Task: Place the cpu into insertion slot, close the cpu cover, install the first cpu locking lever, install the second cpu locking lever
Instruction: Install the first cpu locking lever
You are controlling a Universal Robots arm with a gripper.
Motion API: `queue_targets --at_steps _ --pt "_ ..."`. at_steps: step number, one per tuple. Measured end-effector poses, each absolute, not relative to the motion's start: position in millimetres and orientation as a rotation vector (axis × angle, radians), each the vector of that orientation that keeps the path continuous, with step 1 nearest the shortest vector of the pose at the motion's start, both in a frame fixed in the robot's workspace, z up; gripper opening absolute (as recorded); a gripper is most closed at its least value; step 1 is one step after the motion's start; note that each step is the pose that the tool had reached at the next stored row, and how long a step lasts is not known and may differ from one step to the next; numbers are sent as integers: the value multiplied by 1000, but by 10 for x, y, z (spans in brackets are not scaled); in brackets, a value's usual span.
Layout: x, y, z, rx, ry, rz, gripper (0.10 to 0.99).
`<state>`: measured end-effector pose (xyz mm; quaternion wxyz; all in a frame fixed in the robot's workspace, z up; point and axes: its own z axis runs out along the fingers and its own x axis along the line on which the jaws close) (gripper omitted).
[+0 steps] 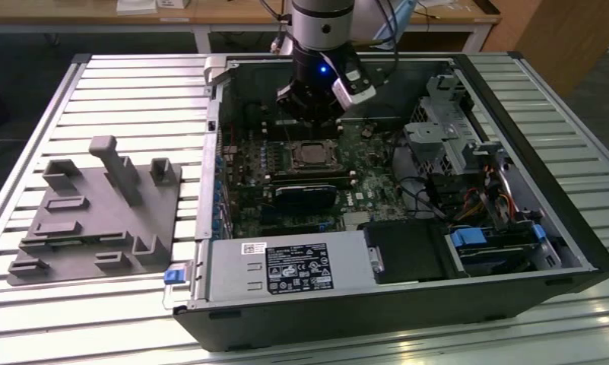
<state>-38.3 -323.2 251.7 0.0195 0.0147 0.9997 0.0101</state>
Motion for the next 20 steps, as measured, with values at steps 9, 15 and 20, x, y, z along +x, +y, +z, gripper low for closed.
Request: queue_targets --at_steps 9,15,20 --pt "-386 -3233 2563 45 3102 32 106" --pt "-468 -3233 2563 45 3100 33 106" --pt "-567 -3233 2563 45 3098 33 106"
